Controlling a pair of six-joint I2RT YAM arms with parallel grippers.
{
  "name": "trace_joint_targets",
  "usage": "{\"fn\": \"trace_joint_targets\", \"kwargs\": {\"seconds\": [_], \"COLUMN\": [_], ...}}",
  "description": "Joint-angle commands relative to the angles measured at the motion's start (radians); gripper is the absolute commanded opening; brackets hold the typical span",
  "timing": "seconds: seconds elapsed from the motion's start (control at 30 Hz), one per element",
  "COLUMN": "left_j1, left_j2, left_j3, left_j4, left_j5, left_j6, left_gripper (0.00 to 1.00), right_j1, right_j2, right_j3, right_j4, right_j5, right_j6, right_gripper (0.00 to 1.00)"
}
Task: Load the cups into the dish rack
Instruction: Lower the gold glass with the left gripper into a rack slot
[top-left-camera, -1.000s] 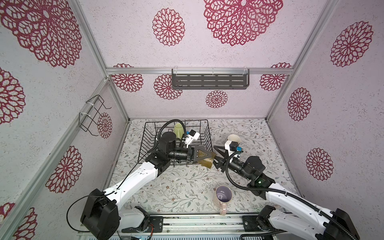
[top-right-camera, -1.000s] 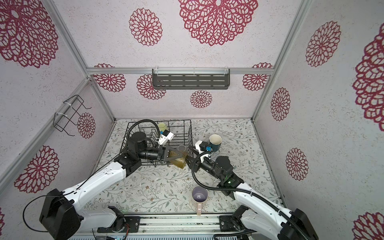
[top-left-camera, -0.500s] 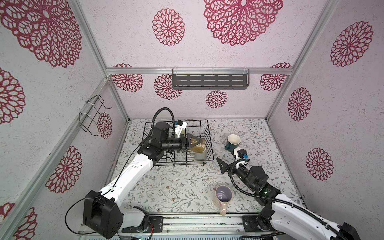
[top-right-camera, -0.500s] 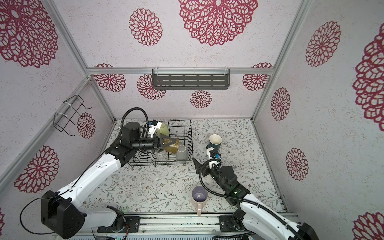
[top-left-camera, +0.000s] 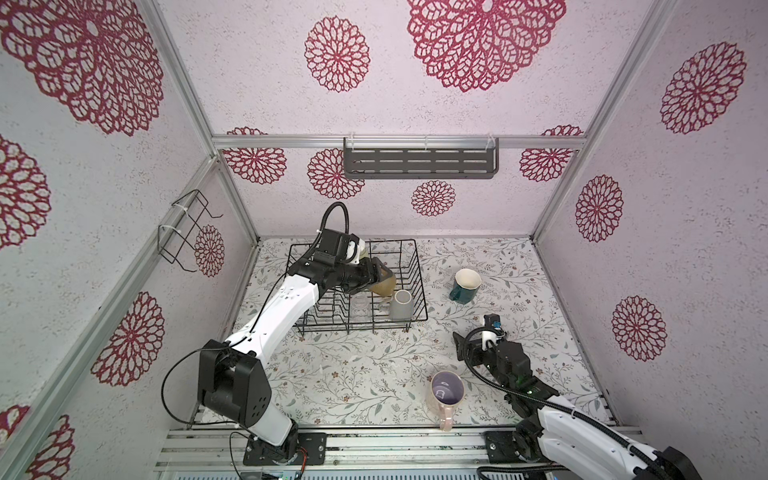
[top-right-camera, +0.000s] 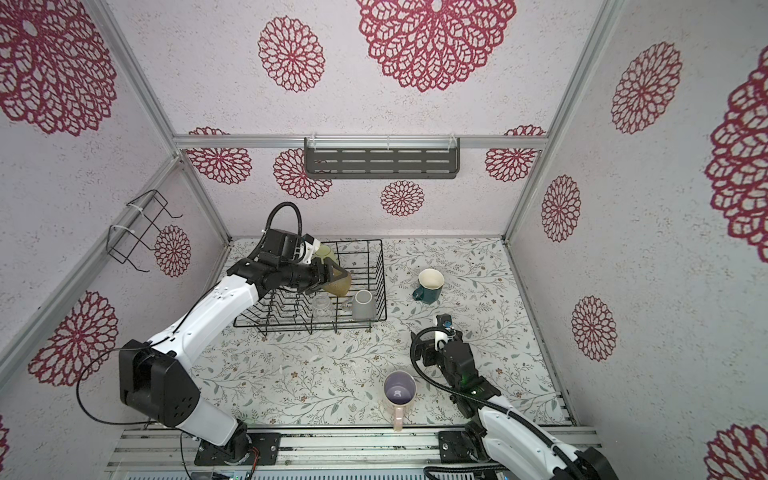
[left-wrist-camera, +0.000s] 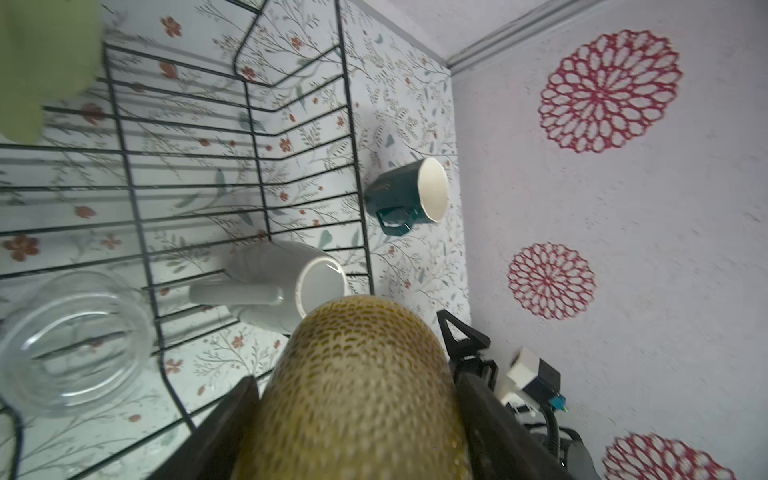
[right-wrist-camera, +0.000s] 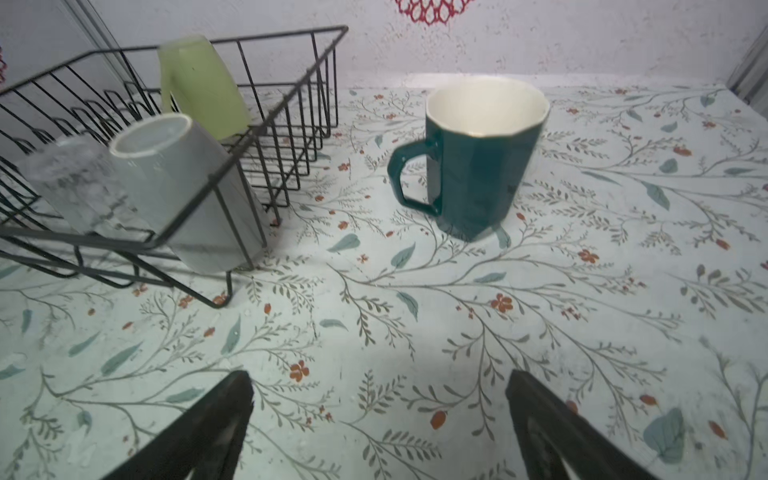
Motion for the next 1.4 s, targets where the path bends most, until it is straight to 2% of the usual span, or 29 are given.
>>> {"fn": "trace_joint_targets", "kwargs": {"seconds": [0.0,0.2,0.47,0.6,0.77,1.07,1.23,1.37], "left_j1": [0.004,-0.011,-0.013,-0.013,-0.013,-0.011,-0.011,-0.012], "left_j2": [0.072,0.186,0.291,0.374,0.436,0.513,0.538,0.546], "left_j3": [0.084,0.206,0.256,0.315,0.357,0.386,0.402,0.407], "left_j4": [-0.125,-0.200,-0.188,-0.244,-0.278,-0.310,-0.313,-0.316], "left_j5": [-0.161,-0.366,-0.519,-0.588,-0.609,-0.606,-0.588,-0.579], "left_j6": [0.050,0.075,0.087,0.111,0.140,0.169,0.168,0.167], "left_gripper": [0.61,0.58,0.57,0.57,0.58,0.60,0.68,0.70], "right_j1": [-0.013,-0.017,-0.017,-0.017,-0.017,-0.015,-0.017,-0.016], "right_j2": [0.016,0.063,0.099,0.105,0.119,0.154,0.191,0.197], "right_j3": [-0.028,-0.082,-0.091,-0.089,-0.087,-0.074,-0.057,-0.054], "right_j4": [0.116,0.235,0.261,0.262,0.261,0.262,0.261,0.258], "right_j5": [0.046,0.065,0.154,0.146,0.182,0.177,0.171,0.167], "right_j6": [-0.003,0.003,0.055,0.055,0.084,0.087,0.090,0.092], "right_gripper": [0.99,0.99,0.99,0.99,0.99,0.99,0.99,0.99]}}
